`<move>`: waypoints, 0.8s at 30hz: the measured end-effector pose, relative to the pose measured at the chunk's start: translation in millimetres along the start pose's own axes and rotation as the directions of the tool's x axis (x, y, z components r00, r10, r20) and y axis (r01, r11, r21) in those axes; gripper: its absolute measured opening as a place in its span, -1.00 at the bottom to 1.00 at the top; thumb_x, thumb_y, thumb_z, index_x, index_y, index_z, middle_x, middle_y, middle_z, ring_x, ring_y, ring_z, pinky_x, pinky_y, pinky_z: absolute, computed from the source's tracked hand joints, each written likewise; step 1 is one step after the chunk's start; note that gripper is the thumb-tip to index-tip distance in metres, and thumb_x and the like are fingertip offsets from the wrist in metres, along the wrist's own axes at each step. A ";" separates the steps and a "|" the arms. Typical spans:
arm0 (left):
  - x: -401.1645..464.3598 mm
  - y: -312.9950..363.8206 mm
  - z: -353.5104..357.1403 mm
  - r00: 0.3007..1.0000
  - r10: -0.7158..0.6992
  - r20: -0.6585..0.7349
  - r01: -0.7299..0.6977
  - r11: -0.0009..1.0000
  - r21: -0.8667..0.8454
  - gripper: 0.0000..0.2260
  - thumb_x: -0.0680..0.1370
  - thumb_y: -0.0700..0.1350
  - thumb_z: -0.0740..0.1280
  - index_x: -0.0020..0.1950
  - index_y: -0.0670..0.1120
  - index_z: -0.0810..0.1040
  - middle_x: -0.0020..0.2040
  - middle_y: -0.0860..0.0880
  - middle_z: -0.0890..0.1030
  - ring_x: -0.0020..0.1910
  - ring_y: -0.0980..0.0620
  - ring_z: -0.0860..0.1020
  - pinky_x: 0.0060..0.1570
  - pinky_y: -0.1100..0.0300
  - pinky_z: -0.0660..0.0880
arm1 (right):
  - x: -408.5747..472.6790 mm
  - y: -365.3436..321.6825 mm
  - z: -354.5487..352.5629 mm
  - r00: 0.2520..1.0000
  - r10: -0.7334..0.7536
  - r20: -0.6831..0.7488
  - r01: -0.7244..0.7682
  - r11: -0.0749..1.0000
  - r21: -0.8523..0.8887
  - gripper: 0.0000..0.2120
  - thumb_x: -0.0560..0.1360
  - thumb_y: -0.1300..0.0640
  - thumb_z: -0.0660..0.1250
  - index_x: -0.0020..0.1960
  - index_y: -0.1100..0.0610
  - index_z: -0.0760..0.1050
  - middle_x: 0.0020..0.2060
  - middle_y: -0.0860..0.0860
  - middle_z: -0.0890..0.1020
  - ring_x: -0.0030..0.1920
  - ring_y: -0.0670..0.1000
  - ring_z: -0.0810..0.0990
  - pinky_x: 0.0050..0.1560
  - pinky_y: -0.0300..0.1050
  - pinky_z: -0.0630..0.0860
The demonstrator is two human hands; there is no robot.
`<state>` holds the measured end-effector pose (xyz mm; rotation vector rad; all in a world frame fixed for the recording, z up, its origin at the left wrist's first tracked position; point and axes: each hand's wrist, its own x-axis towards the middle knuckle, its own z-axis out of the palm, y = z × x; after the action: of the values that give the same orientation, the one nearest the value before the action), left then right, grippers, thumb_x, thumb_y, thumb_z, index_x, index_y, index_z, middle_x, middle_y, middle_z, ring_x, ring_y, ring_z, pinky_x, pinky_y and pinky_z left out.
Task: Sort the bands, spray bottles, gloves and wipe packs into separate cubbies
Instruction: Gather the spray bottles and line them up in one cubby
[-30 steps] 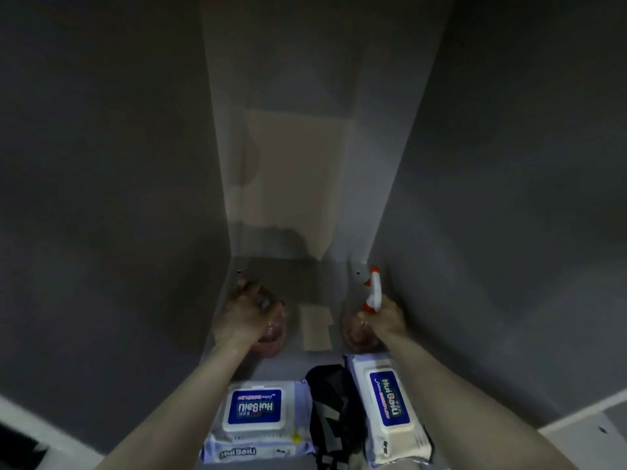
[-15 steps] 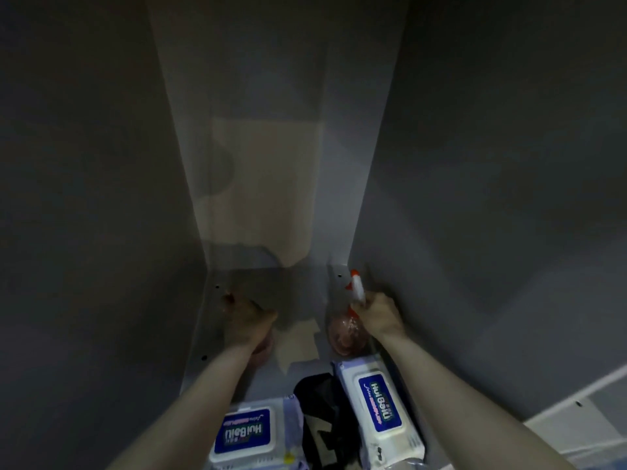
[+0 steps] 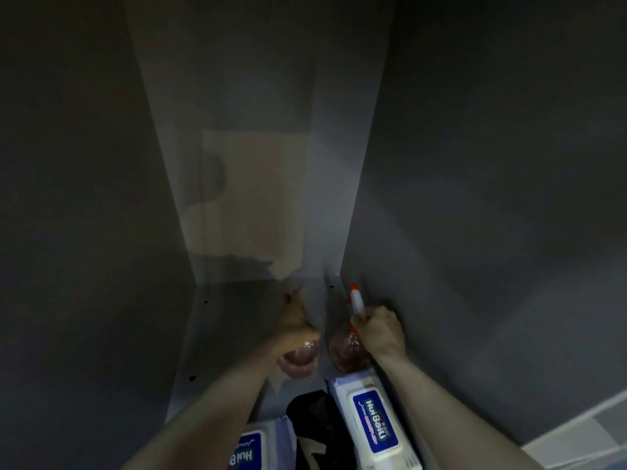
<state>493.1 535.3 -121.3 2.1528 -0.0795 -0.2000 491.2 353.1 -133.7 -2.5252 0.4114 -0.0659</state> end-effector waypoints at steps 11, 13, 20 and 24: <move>4.8 11.6 10.3 0.991 0.083 0.103 -0.084 0.996 0.005 -0.11 0.41 -0.30 0.43 0.56 -0.05 -0.08 0.56 -0.09 0.00 0.44 0.20 0.02 0.22 0.58 0.09 | -7.6 -3.3 -9.1 0.998 0.007 0.055 -0.006 1.000 -0.021 -0.68 0.45 -0.05 0.34 0.08 0.14 0.61 0.02 0.14 0.68 0.04 0.14 0.64 -0.04 -0.10 0.53; 0.3 11.5 8.7 0.996 0.072 0.061 -0.070 0.997 -0.038 -0.03 0.35 -0.24 0.48 0.54 0.00 -0.09 0.56 -0.10 0.04 0.42 0.19 0.04 0.26 0.47 0.18 | -13.6 -9.5 -17.1 0.999 -0.009 0.043 0.009 1.000 -0.014 -0.60 0.43 -0.08 0.36 0.20 0.07 0.53 0.08 0.11 0.66 0.09 0.14 0.62 0.01 -0.09 0.53; -27.7 21.8 -33.0 0.988 0.124 -0.092 -0.122 0.992 0.023 -0.26 0.43 -0.16 0.46 0.52 0.10 0.17 0.57 -0.03 -0.01 0.54 0.06 0.03 0.28 0.39 0.07 | -40.1 -35.6 -60.9 0.963 -0.250 0.104 0.201 0.916 0.346 -0.24 0.38 0.17 0.49 0.48 -0.07 0.23 0.40 -0.04 0.41 0.38 -0.06 0.38 0.24 -0.32 0.27; -62.7 27.9 -55.2 0.983 0.117 -0.139 -0.110 0.992 0.057 -0.28 0.43 -0.07 0.49 0.50 0.10 0.21 0.56 -0.04 0.01 0.53 0.08 0.08 0.33 0.37 0.08 | -60.1 -49.6 -78.4 0.925 -0.324 0.199 0.234 0.898 0.372 -0.16 0.33 0.13 0.53 0.49 -0.10 0.18 0.43 -0.08 0.36 0.39 -0.07 0.36 0.31 -0.26 0.30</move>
<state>441.5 573.4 -61.0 2.1971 -0.1256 0.0218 437.2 368.6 -38.5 -2.1892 -0.0717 0.0740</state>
